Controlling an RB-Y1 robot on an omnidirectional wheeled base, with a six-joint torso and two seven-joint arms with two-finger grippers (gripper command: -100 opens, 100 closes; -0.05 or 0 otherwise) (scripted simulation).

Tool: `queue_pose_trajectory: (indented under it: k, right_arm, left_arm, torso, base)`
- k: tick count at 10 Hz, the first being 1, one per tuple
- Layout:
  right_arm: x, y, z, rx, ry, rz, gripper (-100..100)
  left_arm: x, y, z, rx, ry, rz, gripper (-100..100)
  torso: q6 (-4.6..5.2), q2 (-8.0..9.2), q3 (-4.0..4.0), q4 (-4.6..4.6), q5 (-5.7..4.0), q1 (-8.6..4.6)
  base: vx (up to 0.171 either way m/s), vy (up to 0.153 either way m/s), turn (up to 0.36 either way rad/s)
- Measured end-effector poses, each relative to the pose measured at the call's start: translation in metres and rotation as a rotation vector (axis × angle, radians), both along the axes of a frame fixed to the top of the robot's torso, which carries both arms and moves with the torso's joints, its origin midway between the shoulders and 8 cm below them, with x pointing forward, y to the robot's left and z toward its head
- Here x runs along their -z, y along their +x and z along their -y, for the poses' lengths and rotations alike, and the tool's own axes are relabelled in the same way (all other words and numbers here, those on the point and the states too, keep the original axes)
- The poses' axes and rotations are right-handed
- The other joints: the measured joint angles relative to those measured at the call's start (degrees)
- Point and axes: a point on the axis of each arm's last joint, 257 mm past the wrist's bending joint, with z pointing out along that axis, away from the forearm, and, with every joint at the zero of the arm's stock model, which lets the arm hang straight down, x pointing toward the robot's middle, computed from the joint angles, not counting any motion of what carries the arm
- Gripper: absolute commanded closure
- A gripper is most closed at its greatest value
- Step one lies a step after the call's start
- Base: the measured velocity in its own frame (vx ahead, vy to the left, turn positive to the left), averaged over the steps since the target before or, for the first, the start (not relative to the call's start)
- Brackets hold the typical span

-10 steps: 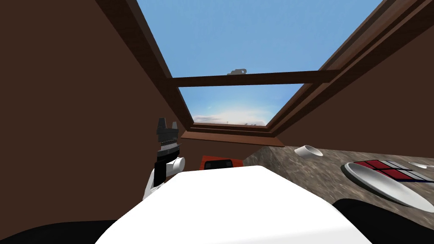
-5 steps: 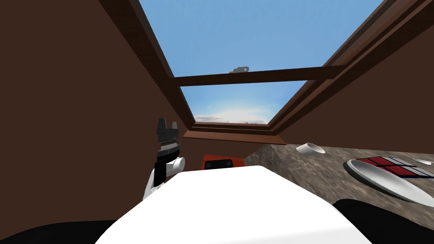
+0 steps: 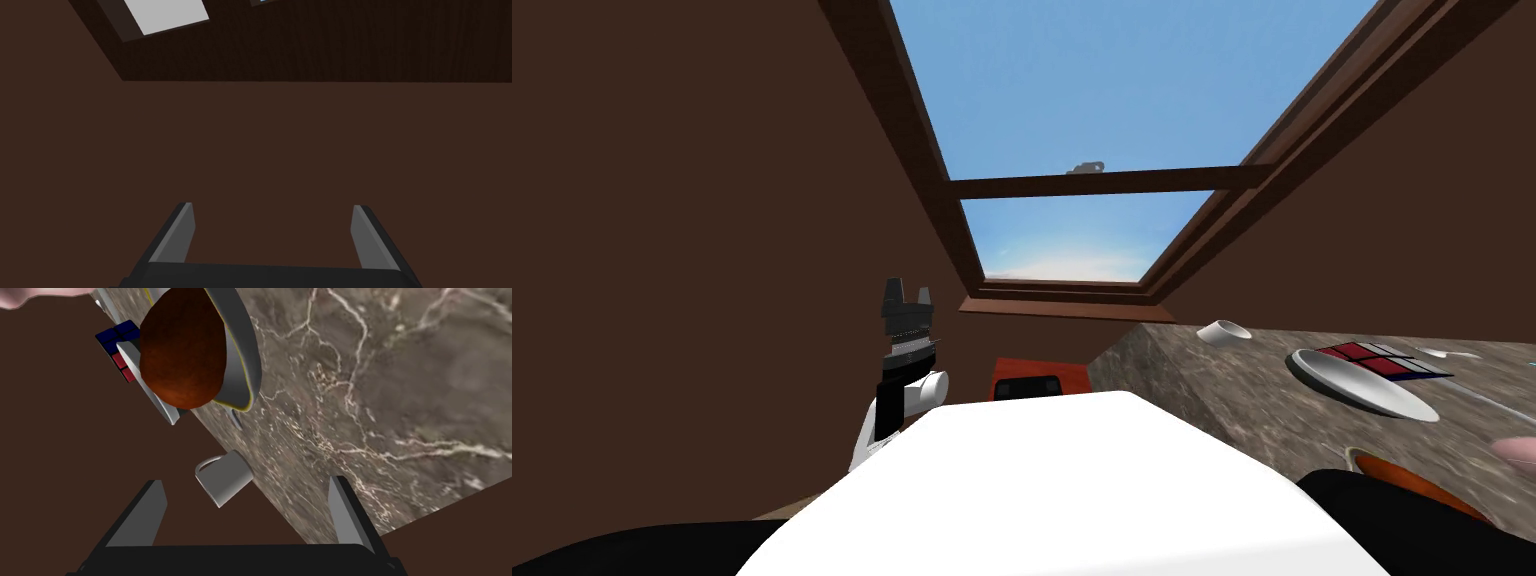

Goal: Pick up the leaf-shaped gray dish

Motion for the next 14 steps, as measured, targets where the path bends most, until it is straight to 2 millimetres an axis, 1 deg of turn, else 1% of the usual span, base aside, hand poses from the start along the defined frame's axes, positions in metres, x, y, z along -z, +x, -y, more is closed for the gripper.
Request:
queue_pose_trajectory:
  k: [2, 4, 6, 7, 8, 10, 12, 14]
  right_arm:
    - [-0.008, 0.019, 0.003, -0.075, -0.045, -0.044, -100]
    - [-0.017, 0.046, -0.002, -0.171, -0.093, -0.092, -100]
    - [-0.017, 0.062, -0.002, -0.236, -0.127, -0.122, -100]
    - [-0.018, 0.078, -0.010, -0.287, -0.144, -0.141, -100]
    - [-0.017, 0.088, -0.016, -0.324, -0.162, -0.156, -100]
    - [-0.015, 0.099, -0.026, -0.386, -0.183, -0.178, -100]
    - [-0.008, 0.113, -0.038, -0.445, -0.195, -0.191, -100]
    - [-0.006, 0.124, -0.055, -0.497, -0.204, -0.199, -100]
  left_arm:
    - [0.000, 0.000, 0.000, 0.000, 0.000, 0.000, 0]
    - [0.000, 0.000, 0.000, 0.000, 0.000, 0.000, 0]
    - [0.000, 0.000, 0.000, 0.000, 0.000, 0.000, 0]
    - [0.000, 0.000, 0.000, 0.000, 0.000, 0.000, 0]
    - [0.000, 0.000, 0.000, 0.000, 0.000, 0.000, 0]
    - [0.000, 0.000, 0.000, 0.000, 0.000, 0.000, 0]
    - [0.000, 0.000, 0.000, 0.000, 0.000, 0.000, 0]
    - [0.000, 0.000, 0.000, 0.000, 0.000, 0.000, 0]
  torso:
    - [0.01, 0.10, 0.07, 0.03, -0.02, -0.03]
    - [0.00, 0.16, 0.11, 0.05, -0.04, -0.16]
    - [0.00, 0.05, 0.04, 0.02, -0.08, -0.31]
    - [-0.03, 0.14, 0.08, 0.03, -0.11, -0.51]
    - [-0.01, 0.14, 0.10, 0.05, -0.16, -0.64]
    - [-0.01, 0.12, 0.09, 0.05, -0.18, -0.74]
    - [-0.01, 0.01, 0.02, 0.02, -0.20, -0.77]
    - [-0.01, -0.08, -0.03, 0.00, -0.19, -0.71]
  base:
    - [-0.192, 0.030, -0.020]
    - [-0.182, 0.002, 0.014]
    - [-0.183, -0.064, 0.045]
    - [-0.197, -0.122, 0.094]
    - [-0.200, -0.115, 0.089]
    - [-0.174, -0.141, 0.092]
    - [-0.154, -0.133, 0.115]
    - [-0.149, -0.143, 0.135]
